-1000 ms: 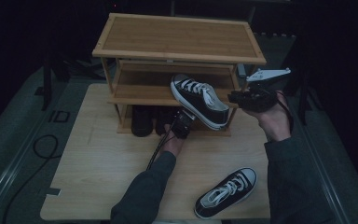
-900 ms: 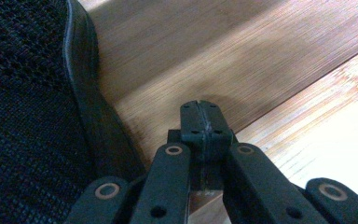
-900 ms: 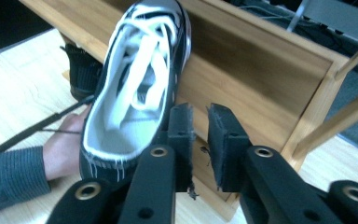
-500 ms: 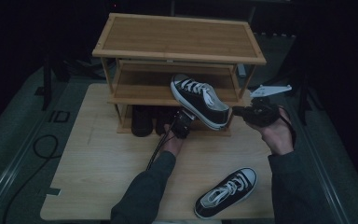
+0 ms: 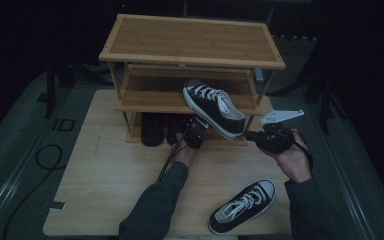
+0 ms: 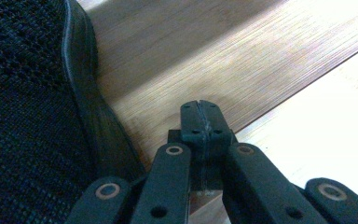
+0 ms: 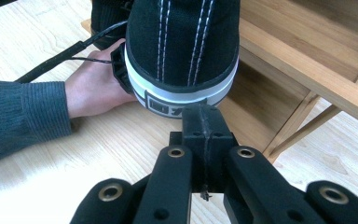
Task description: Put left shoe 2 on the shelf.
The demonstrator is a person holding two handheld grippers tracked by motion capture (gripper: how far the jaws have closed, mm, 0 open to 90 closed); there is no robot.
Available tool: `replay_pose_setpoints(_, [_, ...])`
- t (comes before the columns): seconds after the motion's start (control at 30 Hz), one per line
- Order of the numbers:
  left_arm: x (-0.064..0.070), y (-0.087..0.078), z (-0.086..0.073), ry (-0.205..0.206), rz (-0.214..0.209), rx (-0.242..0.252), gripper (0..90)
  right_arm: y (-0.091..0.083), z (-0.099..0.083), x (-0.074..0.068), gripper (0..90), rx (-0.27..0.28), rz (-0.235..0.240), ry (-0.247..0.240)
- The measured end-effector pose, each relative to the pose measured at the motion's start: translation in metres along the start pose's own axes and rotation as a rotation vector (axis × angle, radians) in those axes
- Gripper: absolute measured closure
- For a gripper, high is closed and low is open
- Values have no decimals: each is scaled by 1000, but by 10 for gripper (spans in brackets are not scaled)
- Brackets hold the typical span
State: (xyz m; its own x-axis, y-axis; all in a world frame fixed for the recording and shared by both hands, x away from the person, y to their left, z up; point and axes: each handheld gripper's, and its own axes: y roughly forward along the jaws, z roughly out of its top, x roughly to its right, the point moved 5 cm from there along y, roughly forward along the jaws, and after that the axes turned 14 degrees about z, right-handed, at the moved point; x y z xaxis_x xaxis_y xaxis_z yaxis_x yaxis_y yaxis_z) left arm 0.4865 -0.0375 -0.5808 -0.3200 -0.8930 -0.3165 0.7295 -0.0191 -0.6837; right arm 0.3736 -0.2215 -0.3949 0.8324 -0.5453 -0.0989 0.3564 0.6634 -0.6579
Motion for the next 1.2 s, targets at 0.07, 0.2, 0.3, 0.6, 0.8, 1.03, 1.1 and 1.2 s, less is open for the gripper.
replay_pose_setpoints(0.07, [0, 0, 0, 0, -1, -1, 900, -1, -1, -1, 900, 3, 8, 0])
replay_pose_setpoints(0.2, [0, 0, 0, -1, -1, -1, 900, -1, -3, -4, 900, 3, 12, -2])
replay_pose_setpoints(0.3, [0, 0, 0, -3, -4, -1, 900, 0, -2, -5, 900, 3, 19, -5])
replay_pose_setpoints(0.6, [-1, 0, 0, 16, 10, -13, 900, 8, 3, -15, 900, 5, 62, -27])
replay_pose_setpoints(0.8, [-2, -1, 0, 40, 13, -19, 900, 17, 10, -25, 900, 8, 103, -47])
replay_pose_setpoints(1.03, [-1, 0, 0, 25, 20, -15, 900, 29, 21, -33, 900, 45, 140, -58])
replay_pose_setpoints(1.1, [0, 0, 1, 10, 9, -8, 900, 32, 26, -34, 900, 50, 117, -65])
replay_pose_setpoints(1.2, [-1, -1, 0, 27, 23, -22, 900, 35, 33, -36, 900, 56, 145, -65])
